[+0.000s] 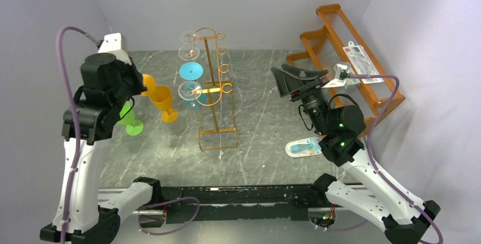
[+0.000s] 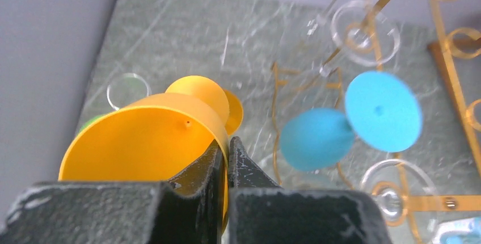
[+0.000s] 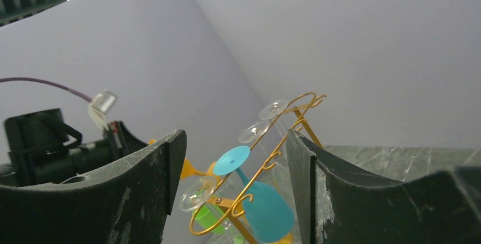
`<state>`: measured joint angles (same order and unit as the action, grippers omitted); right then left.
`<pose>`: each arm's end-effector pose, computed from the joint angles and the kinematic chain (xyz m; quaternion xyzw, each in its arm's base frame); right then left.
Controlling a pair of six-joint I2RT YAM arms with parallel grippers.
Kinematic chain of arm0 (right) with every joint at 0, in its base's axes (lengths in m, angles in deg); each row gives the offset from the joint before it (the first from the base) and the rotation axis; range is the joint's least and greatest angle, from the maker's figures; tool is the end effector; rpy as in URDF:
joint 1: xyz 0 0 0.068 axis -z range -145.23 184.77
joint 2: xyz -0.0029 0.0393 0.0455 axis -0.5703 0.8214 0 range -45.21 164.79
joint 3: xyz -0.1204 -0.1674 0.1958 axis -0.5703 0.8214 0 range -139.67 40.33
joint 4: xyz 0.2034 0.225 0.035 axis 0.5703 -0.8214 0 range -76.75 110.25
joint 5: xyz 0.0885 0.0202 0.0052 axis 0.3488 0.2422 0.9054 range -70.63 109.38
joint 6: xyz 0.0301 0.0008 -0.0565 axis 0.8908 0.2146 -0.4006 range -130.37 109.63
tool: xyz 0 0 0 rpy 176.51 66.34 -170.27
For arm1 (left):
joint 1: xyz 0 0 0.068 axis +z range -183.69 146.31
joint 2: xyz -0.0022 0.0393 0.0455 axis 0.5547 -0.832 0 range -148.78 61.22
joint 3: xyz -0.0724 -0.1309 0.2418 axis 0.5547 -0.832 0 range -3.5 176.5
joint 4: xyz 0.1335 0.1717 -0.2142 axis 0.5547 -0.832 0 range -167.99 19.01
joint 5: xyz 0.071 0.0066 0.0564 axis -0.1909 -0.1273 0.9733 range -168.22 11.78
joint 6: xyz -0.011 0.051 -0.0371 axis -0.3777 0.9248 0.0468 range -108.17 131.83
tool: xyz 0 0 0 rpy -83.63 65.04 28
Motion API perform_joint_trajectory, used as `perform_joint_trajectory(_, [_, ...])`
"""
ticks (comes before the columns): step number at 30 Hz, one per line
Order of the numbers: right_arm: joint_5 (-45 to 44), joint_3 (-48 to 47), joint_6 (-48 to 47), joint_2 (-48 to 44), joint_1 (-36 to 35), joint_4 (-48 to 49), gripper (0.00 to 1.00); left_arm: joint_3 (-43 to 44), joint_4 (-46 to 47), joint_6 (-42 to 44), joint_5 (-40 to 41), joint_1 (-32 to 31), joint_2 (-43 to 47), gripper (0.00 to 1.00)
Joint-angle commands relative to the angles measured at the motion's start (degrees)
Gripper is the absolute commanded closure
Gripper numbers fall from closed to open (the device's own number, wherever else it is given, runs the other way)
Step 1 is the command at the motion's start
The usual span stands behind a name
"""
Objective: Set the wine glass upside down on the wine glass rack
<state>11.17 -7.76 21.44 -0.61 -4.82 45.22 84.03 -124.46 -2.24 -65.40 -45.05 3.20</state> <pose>0.1733 0.1341 0.4435 0.0268 0.5133 0.4704 0.7173 0.2076 -0.0304 0.4935 -0.0805 0.8316 -0.0278 0.5488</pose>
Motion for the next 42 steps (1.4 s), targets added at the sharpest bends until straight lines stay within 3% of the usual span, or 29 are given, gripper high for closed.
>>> perform_joint_trajectory(1, [0.04,-0.47,1.02,-0.49,-0.22,-0.59,0.31,8.05,3.78,2.34,0.29,-0.25,-1.05,0.95])
perform_joint_trajectory(5, [0.74,-0.56,1.75,-0.63,-0.22,-1.06,0.31,12.43,10.61,1.64,-6.26,-0.25,-2.00,0.95])
perform_joint_trajectory(11, [0.87,-1.35,1.77,-0.08,-0.22,-2.09,0.31,1.64,35.43,-4.83,-19.62,-0.27,5.59,0.95])
perform_joint_trajectory(17, [2.25,-1.38,3.34,1.35,-0.17,-1.16,0.24,-4.11,53.81,-11.32,-25.40,-0.25,9.14,0.95])
perform_joint_trajectory(21, [2.34,-0.20,5.74,1.51,-0.22,1.90,0.20,-3.88,61.84,-16.72,-31.15,-0.29,7.02,0.95])
perform_joint_trajectory(28, [4.83,-1.19,9.46,4.80,-0.26,6.80,0.20,-7.87,81.90,-34.78,-42.67,-0.33,-1.35,0.95])
perform_joint_trajectory(32, [6.75,-1.38,12.75,7.53,-0.22,11.46,0.21,-11.15,95.80,-44.20,-43.80,-3.41,-6.63,0.95])
perform_joint_trajectory(37, [7.95,-0.98,15.85,10.54,-0.29,18.32,0.21,-9.09,92.41,-35.22,-38.76,-15.69,-12.22,0.95])
perform_joint_trajectory(42, [7.75,0.41,19.34,11.46,-0.23,23.55,0.21,-12.28,99.33,-32.76,-33.09,-23.91,-14.67,0.95])
